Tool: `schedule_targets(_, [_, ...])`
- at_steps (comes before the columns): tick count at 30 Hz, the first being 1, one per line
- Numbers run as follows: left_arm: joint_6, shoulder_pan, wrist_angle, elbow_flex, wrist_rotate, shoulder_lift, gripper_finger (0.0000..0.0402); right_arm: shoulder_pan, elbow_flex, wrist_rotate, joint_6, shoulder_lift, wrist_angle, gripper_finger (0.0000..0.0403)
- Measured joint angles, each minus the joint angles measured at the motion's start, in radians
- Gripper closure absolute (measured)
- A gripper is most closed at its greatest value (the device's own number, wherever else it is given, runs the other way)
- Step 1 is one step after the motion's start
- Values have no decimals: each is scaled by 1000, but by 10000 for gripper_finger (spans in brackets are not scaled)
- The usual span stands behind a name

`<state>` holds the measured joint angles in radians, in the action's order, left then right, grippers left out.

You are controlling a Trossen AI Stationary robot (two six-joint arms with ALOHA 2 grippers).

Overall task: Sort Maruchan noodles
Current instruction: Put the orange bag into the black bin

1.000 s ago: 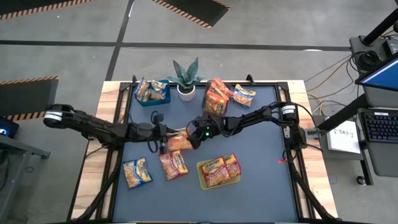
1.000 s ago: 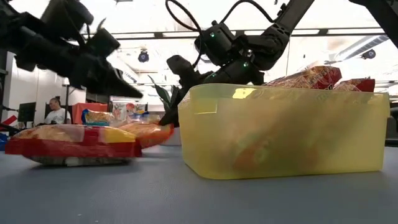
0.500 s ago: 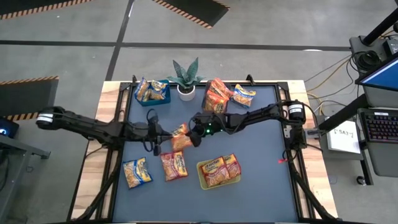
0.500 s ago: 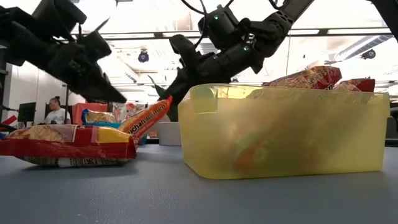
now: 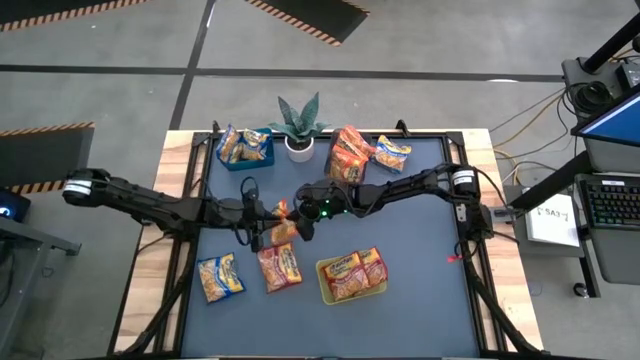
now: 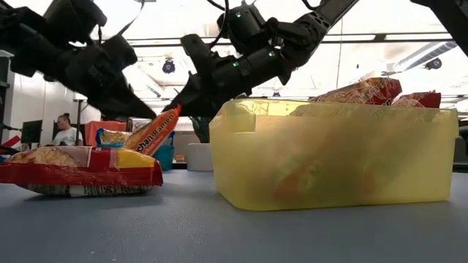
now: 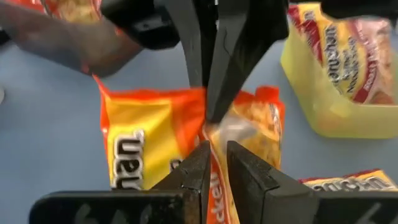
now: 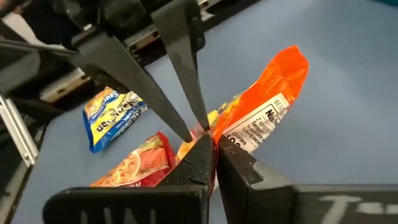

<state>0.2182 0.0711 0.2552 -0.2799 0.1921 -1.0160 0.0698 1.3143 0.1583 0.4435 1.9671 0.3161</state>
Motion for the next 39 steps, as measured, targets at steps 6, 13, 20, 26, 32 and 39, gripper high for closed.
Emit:
schedule_targets(6, [-57,-2,-178,-85,7,88,353,-7,17,7,-64,0,-4,394])
schedule_targets(13, [-106,-6,-415,-181,212,134,277,-25,35,8,-127,0,-4,394])
schedule_targets(20, [-185,-8,-417,-185,360,141,183,-33,35,8,-145,0,-8,394])
schedule_targets(26, [-253,-12,-417,-184,106,172,156,-33,35,8,-154,0,-14,394])
schedule_targets(32, [-218,-24,-447,-175,59,168,155,-35,35,7,-172,0,-13,394])
schedule_targets(39, [-217,-47,-332,-118,51,132,155,-37,35,7,-175,0,-8,394])
